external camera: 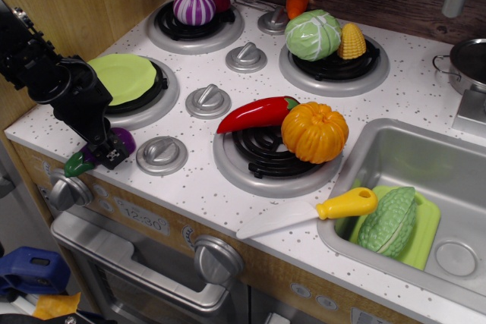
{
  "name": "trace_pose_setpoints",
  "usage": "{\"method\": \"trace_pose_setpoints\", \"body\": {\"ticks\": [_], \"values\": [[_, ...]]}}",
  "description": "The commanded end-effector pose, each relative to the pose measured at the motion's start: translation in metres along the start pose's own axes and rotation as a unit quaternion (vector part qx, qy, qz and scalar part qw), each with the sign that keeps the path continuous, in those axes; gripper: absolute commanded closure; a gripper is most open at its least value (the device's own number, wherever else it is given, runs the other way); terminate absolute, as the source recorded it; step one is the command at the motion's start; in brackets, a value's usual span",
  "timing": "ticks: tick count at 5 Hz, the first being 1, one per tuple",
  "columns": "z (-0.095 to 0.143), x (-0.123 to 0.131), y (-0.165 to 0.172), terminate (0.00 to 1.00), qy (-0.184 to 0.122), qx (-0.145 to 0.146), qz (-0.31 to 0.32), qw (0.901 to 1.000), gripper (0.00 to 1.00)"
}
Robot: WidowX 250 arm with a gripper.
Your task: Put eggplant on plate
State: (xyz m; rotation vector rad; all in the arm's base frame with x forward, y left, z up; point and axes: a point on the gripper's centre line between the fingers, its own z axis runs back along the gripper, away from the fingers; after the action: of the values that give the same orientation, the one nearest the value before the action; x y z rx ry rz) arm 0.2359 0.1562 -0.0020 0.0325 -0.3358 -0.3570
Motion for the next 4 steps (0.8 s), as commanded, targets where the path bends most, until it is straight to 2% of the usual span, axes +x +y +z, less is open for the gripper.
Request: {"method": "trace_pose_setpoints", "body": {"ticks": [1,2,3,4], "values": [[-0.004,-0.004,-0.003,0.00,0.002,0.001,-0.005,1.0000,0.00],[-0.005,-0.004,-0.006,0.00,0.007,-0.010,0.001,0.9999,0.00],[-0.004,-0.004,-0.010,0.00,0.013,-0.013,0.011,0.9998,1.00],[0.007,-0.002,-0.010,0.00,0.032,-0.014,0.013,0.9993,1.00]]}}
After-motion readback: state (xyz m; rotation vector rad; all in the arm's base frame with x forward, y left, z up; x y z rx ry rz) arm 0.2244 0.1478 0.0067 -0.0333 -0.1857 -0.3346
